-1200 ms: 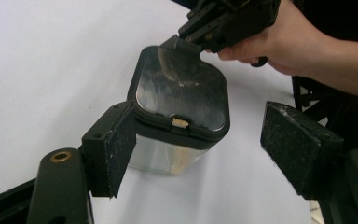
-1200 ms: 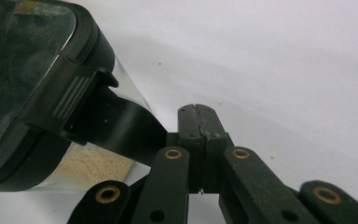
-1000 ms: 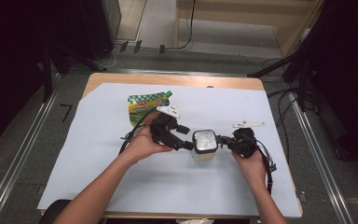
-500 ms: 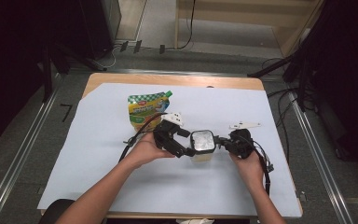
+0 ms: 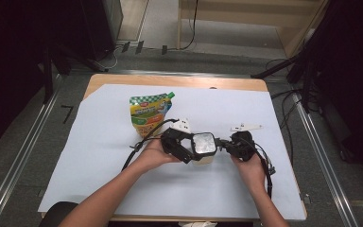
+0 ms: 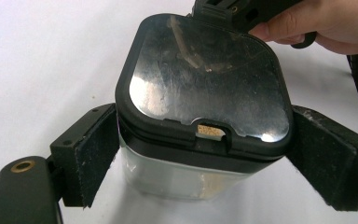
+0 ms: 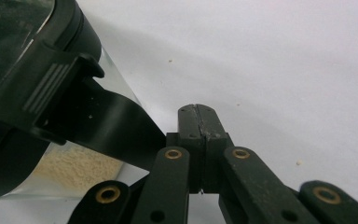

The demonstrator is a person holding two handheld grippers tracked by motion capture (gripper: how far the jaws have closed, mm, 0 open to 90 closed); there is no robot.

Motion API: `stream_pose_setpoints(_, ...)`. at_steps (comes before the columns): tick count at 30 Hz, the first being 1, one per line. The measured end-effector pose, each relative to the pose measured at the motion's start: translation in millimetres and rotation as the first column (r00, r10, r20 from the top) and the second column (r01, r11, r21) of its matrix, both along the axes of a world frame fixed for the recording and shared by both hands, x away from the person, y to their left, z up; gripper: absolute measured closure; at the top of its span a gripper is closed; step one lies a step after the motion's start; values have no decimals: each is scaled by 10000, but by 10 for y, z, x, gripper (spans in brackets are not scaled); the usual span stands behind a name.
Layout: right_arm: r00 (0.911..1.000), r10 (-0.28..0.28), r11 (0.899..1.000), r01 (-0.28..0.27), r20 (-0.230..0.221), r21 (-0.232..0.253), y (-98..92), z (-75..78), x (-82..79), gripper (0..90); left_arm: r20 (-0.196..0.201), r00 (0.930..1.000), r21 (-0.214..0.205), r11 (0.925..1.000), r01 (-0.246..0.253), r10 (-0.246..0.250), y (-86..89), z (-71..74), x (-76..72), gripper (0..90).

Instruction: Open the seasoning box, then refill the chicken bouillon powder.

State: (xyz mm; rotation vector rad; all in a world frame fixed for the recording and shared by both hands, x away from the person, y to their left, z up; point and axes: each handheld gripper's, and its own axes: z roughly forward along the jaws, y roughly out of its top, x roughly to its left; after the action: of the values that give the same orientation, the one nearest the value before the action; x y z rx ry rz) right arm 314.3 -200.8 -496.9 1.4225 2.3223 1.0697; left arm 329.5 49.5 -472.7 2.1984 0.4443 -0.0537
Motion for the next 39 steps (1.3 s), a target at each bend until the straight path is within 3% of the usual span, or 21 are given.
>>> stream_pose_setpoints(27,9999,10,10000,-10,-142,53,16,-2,-25,900,264,9995,-327,9994,-142,151,21,87,-4,137)
stream_pose_setpoints(39,9999,36,10000,-35,-151,47,31,0,-48,900,492,9988,-244,9997,-4,16,0,159,-32,139)
